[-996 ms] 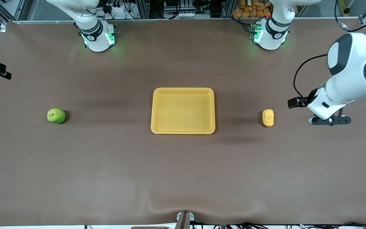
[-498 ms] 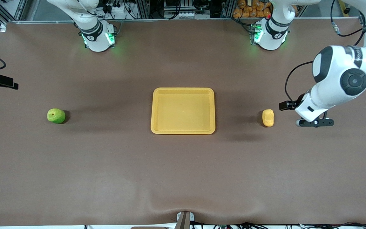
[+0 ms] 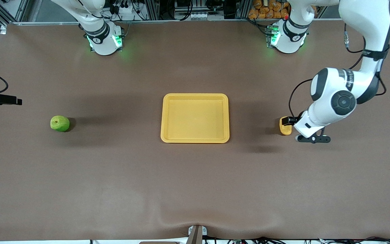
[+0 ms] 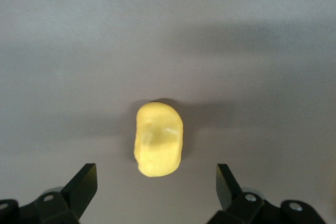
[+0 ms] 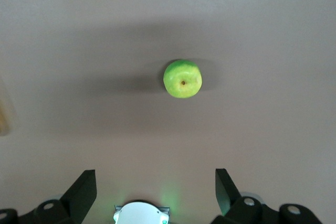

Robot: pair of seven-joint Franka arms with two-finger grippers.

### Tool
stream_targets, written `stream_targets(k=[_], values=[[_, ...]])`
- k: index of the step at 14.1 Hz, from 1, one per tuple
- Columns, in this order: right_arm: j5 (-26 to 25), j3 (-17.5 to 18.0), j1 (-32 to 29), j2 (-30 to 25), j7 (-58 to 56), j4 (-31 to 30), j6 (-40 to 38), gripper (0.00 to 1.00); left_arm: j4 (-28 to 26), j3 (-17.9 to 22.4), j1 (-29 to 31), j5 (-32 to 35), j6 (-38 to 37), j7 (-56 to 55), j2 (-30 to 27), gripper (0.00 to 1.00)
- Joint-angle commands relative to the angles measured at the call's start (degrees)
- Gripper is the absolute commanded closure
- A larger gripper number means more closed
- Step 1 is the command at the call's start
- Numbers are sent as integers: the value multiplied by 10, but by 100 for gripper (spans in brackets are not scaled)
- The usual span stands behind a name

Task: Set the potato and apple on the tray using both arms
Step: 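Move the left gripper down over the yellow potato, then close the left gripper on the potato while the right gripper reaches the apple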

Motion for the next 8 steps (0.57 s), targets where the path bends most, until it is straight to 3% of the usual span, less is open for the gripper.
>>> stream_targets(k=[1,8], values=[[-5,8,-11,15,-4,17,-1,0,-24,1,-3,2,45,-6,11,9],[-2,8,-25,56,-4,15,24,0,-43,3,1,2,73,-6,34,17]])
